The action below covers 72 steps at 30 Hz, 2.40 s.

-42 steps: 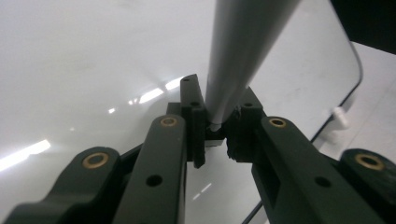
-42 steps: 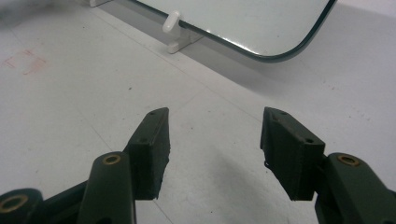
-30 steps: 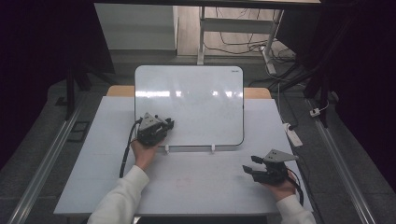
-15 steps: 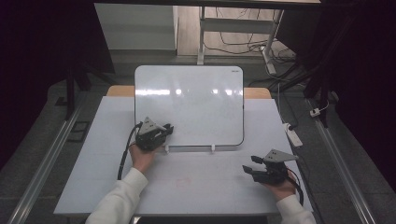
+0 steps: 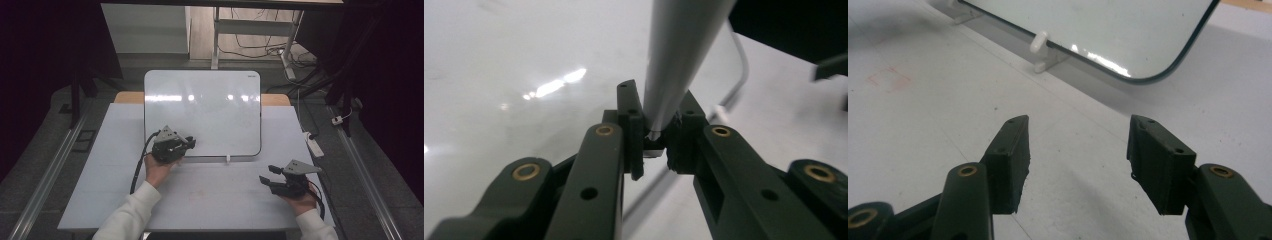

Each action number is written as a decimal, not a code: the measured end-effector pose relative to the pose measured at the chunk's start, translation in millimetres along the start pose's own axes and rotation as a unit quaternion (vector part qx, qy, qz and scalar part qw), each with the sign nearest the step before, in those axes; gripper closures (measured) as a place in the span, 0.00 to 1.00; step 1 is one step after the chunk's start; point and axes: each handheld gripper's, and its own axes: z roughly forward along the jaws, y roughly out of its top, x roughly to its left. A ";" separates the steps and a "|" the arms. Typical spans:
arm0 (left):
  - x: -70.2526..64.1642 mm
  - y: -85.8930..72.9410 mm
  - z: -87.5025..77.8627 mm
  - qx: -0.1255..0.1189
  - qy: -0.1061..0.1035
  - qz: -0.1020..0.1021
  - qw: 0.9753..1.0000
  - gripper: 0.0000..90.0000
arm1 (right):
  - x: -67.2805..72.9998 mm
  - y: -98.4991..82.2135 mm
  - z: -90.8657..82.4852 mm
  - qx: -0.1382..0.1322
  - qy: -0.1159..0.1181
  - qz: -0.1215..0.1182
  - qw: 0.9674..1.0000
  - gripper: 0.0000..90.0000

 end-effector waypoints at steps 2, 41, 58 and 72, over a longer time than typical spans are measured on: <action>-3.2 0.9 -5.2 0.006 -0.021 -0.005 1.000 0.87 | 1.6 1.6 -1.1 -0.007 0.003 -0.001 1.000 0.47; -48.3 -7.3 21.9 0.110 -0.151 -0.011 0.982 0.87 | 102.5 100.0 45.6 -0.080 0.057 -0.077 0.992 0.47; -53.7 -8.4 27.6 0.119 -0.152 -0.004 0.981 0.87 | 125.7 115.1 83.7 -0.048 0.075 -0.085 0.992 0.88; -57.1 -7.7 29.1 0.121 -0.135 0.000 0.983 0.86 | 133.9 114.1 84.1 -0.040 0.034 -0.119 0.992 0.88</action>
